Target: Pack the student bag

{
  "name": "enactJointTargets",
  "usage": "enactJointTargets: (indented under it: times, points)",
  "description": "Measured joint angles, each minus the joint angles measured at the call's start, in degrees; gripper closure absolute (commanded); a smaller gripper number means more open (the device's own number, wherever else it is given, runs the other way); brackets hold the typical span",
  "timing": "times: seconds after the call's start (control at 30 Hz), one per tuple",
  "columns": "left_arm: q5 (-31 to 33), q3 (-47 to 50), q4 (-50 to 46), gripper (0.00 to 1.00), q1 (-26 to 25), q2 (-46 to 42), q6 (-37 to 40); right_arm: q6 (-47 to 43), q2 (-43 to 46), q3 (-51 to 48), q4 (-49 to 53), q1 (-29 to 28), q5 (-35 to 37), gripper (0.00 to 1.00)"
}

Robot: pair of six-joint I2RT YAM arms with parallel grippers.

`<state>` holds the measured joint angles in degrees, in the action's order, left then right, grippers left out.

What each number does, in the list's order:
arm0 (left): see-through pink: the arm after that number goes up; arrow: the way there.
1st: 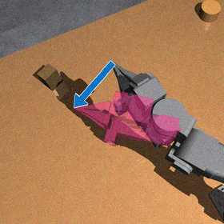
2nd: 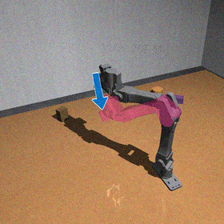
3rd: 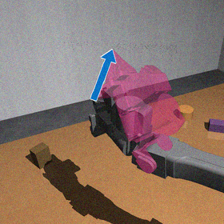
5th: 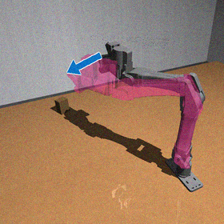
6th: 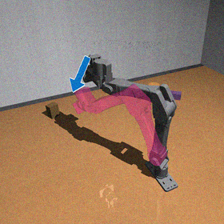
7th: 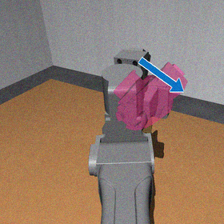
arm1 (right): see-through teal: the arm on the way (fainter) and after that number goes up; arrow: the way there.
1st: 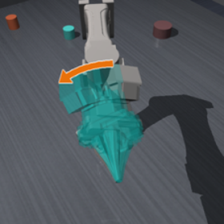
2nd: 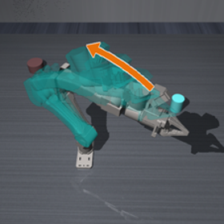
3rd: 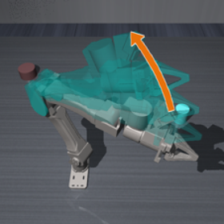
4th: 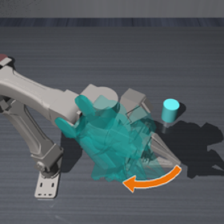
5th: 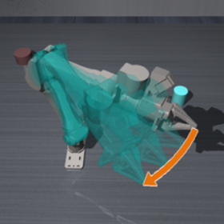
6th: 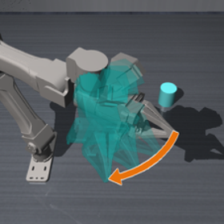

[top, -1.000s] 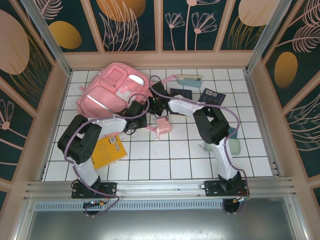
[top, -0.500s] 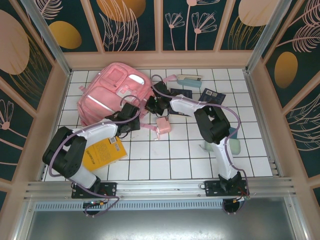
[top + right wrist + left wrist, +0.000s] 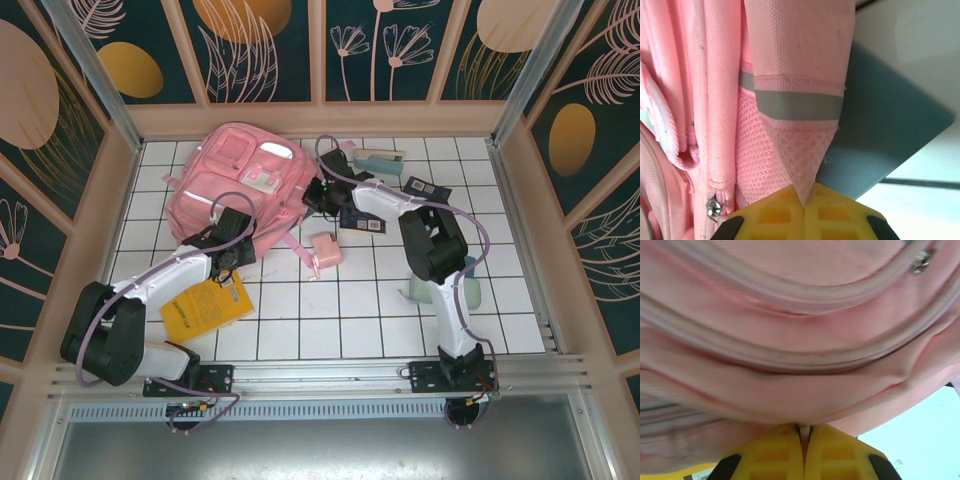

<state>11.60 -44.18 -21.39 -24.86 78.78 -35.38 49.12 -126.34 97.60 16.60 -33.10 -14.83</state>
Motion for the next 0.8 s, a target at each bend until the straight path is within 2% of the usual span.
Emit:
enactJointTargets:
  times: [0.07, 0.17, 0.23, 0.4, 0.6, 0.8]
  points:
    - [-1.9, 0.0, 0.4, 1.00, 0.2, -1.7, 0.3, -1.2, -0.3, 2.7, 1.4, 1.2, 0.4, 1.00]
    - [-6.2, -0.5, 2.6, 1.00, 0.2, -3.6, 1.3, -2.7, -1.7, 8.1, 3.2, 3.0, 1.3, 0.61]
    - [-8.9, -1.2, 3.7, 1.00, 0.2, -3.1, 1.6, -3.4, -2.0, 10.0, 3.2, 3.9, 2.5, 0.49]
    - [-15.5, -3.3, 6.0, 1.00, 0.2, 0.6, 1.7, -3.5, -1.1, 8.8, 3.2, 4.6, 4.9, 0.42]
    - [-19.7, -6.3, 8.9, 1.00, -1.6, 4.4, 1.5, -0.6, 6.9, -4.5, 3.4, 1.2, 5.6, 0.37]
    - [-21.9, -7.1, 11.5, 1.00, -3.8, 6.5, 1.5, 5.4, 16.3, -16.7, 0.0, -3.2, 3.4, 0.36]
